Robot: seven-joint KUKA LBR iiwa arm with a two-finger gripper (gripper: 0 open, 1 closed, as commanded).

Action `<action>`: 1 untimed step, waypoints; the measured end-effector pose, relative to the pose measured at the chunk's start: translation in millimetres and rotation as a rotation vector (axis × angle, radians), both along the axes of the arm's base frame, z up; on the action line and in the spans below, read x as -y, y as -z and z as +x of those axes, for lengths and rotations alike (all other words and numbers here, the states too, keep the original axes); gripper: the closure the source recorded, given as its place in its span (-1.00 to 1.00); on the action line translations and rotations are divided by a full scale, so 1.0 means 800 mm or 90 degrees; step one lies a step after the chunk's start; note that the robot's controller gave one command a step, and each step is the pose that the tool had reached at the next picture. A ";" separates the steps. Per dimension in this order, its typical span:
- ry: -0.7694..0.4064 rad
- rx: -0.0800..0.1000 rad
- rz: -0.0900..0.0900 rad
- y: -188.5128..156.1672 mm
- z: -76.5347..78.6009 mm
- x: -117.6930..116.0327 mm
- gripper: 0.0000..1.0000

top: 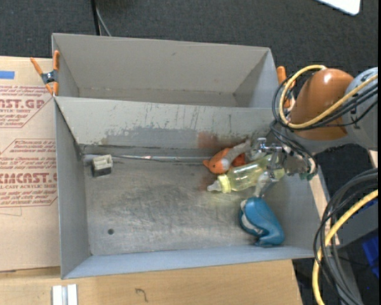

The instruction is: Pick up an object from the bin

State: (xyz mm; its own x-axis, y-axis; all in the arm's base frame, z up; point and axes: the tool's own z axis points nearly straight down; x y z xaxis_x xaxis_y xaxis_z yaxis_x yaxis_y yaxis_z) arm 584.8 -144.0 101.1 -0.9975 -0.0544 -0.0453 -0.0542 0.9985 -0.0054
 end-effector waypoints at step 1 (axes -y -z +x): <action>0.000 0.000 0.000 0.000 0.000 0.000 1.00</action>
Offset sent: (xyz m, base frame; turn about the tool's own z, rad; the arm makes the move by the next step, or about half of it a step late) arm -0.0001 0.0001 0.0847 0.0001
